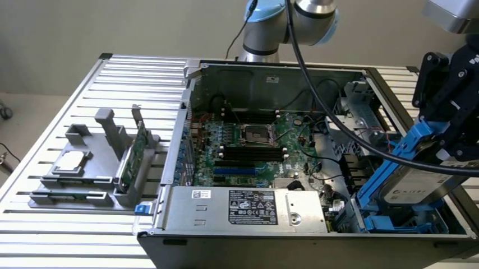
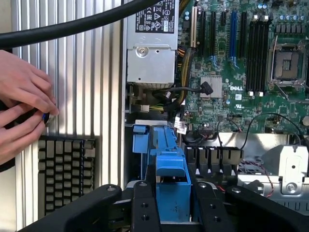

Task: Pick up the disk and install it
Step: 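Insert the disk into the insertion slot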

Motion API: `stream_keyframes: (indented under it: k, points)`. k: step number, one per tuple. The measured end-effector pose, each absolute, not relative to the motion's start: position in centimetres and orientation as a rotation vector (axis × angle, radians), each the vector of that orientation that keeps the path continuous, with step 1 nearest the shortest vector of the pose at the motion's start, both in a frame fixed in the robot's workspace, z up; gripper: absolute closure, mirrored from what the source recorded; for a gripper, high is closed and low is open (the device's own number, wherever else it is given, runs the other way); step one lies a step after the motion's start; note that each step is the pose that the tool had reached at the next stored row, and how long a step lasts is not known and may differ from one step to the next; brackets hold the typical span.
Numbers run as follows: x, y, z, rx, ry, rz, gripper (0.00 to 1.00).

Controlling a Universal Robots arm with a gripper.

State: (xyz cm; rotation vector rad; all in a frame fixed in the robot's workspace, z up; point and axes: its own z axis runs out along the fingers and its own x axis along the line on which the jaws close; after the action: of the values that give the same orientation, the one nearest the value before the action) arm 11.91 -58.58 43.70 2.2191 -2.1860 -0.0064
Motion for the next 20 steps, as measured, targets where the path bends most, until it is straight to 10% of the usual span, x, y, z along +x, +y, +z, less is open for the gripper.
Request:
stream_keyframes:
  k: [20]
  points:
    - [11.32,-58.54,43.37,2.207,-2.209,0.006,0.68]
